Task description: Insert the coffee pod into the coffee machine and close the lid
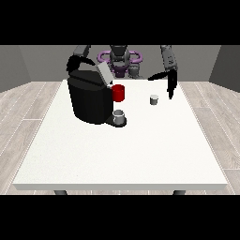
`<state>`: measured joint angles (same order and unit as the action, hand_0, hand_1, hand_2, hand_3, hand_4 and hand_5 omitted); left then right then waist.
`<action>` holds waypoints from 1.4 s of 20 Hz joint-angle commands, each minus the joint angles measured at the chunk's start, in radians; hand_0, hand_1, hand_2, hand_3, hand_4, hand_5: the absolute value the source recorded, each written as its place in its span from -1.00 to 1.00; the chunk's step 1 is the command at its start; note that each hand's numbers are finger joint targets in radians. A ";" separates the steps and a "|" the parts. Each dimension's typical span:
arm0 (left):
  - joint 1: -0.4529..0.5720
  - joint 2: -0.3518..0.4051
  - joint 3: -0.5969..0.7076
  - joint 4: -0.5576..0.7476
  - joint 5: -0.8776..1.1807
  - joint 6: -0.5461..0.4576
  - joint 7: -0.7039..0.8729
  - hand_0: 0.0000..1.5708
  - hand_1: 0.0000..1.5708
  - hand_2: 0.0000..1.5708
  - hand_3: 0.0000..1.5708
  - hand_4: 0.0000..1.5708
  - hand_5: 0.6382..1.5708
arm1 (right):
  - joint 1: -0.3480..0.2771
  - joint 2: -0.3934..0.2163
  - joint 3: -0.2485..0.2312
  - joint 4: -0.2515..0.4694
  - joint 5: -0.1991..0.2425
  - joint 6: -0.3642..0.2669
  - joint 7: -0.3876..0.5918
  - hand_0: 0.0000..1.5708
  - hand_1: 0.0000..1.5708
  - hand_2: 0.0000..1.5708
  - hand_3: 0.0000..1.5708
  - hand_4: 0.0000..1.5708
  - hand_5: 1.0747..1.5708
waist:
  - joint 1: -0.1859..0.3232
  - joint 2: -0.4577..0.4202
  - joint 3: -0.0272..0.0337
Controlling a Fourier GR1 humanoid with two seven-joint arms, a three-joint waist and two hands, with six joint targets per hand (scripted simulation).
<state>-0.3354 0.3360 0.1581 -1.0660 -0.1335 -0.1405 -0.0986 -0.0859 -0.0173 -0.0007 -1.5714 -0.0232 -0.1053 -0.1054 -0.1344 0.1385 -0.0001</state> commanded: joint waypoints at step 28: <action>-0.209 0.022 -0.121 0.398 -0.398 0.230 -0.109 -0.11 -0.11 0.06 -0.25 -1.00 1.00 | -0.121 -0.018 -0.023 0.164 0.029 -0.030 0.049 -1.00 -1.00 -1.00 -1.00 -0.42 1.00 | -0.019 0.054 -0.0002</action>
<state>-0.5046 0.3557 0.0262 -0.7097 -0.4952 0.0193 -0.1723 -0.1831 -0.0274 -0.0174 -1.4046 0.0164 -0.1509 -0.0463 -0.1335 0.1544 -0.0002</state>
